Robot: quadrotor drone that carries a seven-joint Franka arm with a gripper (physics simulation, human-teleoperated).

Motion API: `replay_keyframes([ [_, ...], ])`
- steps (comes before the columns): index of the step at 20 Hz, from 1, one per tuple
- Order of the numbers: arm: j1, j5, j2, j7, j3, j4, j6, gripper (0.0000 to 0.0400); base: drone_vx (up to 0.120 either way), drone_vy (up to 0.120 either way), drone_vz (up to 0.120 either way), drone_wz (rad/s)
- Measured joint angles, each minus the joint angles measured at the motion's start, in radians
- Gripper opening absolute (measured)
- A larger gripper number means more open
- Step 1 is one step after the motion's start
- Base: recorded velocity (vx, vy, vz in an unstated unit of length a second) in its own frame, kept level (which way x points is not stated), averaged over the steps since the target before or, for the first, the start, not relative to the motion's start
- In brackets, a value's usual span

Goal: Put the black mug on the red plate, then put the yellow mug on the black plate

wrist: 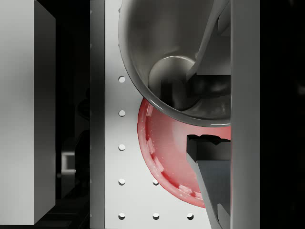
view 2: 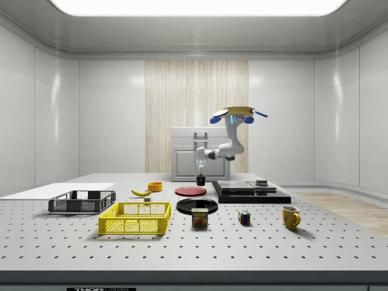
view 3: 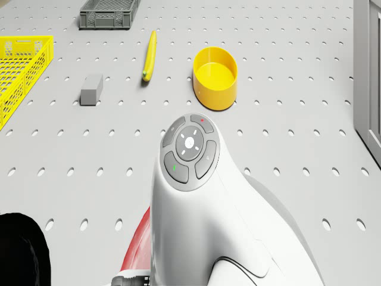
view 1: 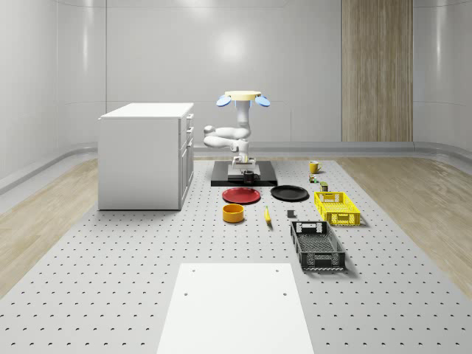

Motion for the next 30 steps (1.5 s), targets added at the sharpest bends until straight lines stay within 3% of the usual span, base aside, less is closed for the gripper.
replay_keyframes([
  [10,-0.003,0.005,-0.011,0.002,0.002,0.001,0.01,0.011,0.12,-0.024,0.0,0.0],
  [22,0.096,0.012,-0.037,-0.104,0.002,0.009,0.037,0.011,0.0,0.0,0.0,0.0],
  [30,0.113,-0.063,-0.05,-0.14,-0.081,0.035,0.08,0.011,0.0,0.0,0.0,0.0],
])
